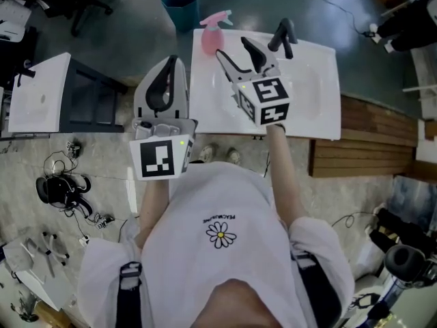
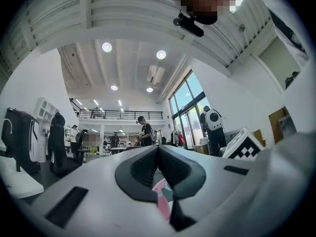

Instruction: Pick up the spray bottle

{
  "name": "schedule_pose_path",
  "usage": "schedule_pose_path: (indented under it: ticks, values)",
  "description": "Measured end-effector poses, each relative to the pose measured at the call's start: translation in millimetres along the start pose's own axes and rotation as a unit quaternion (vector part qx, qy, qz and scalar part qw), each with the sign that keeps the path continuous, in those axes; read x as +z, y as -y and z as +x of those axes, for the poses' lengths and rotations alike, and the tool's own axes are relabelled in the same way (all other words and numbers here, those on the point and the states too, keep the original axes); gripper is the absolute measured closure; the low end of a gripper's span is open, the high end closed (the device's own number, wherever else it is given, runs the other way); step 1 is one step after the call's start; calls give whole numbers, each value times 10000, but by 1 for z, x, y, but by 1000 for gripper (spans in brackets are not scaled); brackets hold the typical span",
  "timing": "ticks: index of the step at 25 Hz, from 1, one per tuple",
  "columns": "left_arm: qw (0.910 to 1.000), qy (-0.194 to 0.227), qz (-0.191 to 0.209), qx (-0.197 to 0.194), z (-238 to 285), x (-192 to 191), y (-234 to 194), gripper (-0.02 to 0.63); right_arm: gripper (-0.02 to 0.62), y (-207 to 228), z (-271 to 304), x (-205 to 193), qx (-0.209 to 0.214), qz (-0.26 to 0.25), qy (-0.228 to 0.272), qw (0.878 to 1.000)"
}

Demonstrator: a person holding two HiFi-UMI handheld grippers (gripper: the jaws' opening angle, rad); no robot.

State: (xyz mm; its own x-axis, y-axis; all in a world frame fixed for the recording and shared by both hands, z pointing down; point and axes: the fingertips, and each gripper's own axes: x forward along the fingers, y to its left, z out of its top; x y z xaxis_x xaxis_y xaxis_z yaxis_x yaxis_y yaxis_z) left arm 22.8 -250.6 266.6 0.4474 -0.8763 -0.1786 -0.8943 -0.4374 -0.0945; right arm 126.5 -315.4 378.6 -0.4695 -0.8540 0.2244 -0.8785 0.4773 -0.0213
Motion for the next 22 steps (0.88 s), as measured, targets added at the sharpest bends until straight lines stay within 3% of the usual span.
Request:
schedule_pose_path:
  ticks: [13,22]
  values:
    - [9994,-247,100,231,-4,-17,-20,588,328,17,93,-51,213,-20,-999,9948]
    - [9975,-604,104,337,-6,-40,-36,588,314,28,134,-94,16,39,-1574,9875]
